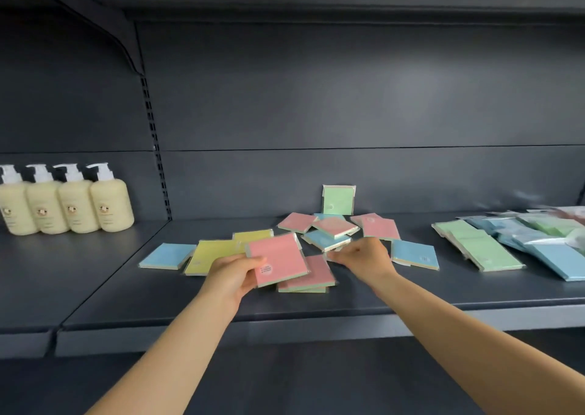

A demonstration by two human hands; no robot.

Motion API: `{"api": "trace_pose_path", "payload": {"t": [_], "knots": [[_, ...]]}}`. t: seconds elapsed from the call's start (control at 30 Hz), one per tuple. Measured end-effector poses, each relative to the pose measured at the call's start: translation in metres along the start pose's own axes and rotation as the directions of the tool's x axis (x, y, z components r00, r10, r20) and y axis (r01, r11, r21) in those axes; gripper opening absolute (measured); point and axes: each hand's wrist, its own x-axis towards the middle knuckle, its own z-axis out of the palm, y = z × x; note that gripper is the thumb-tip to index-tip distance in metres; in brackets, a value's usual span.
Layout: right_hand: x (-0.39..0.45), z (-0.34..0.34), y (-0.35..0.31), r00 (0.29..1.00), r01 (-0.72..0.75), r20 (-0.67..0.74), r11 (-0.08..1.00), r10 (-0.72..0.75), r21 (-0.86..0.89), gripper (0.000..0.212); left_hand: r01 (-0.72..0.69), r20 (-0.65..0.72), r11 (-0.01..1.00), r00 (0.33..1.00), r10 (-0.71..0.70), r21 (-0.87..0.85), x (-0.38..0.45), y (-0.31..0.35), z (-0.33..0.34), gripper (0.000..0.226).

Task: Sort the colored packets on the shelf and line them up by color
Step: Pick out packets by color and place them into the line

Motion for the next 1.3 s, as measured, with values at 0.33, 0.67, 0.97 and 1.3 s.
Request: {"api": "trace_pose_path", "payload": {"t": [0.33,0.67,0.97,1.3], "knots": [[0.01,-0.098,0.068,0.997,-0.01,-0.074,0.997,0.004,-0.077,0.031,-0.022,-0.038,0.729,0.997,0.066,0.684,0.026,-0.006,0.043,0.03],[0.065,-0.14,0.101,0.976,0.08,0.218,0.944,-0.009,-0.32,0.064,-0.323,0.278,0.209,0.935,0.219,0.923,0.02,-0.004,0.139,0.037],[0.108,-0.146,0.093,0.84,0.301,0.541,0.862,-0.038,-0.407,0.043,-0.109,0.109,-0.003,0.992,0.065,0.994,0.035,-0.029,0.206,0.051],[0.117,-0.169,0.094,0.733,0.398,0.678,0.841,-0.051,-0.367,0.035,-0.092,0.105,0.093,0.984,-0.142,0.991,0.016,-0.02,0.206,0.053]]}}
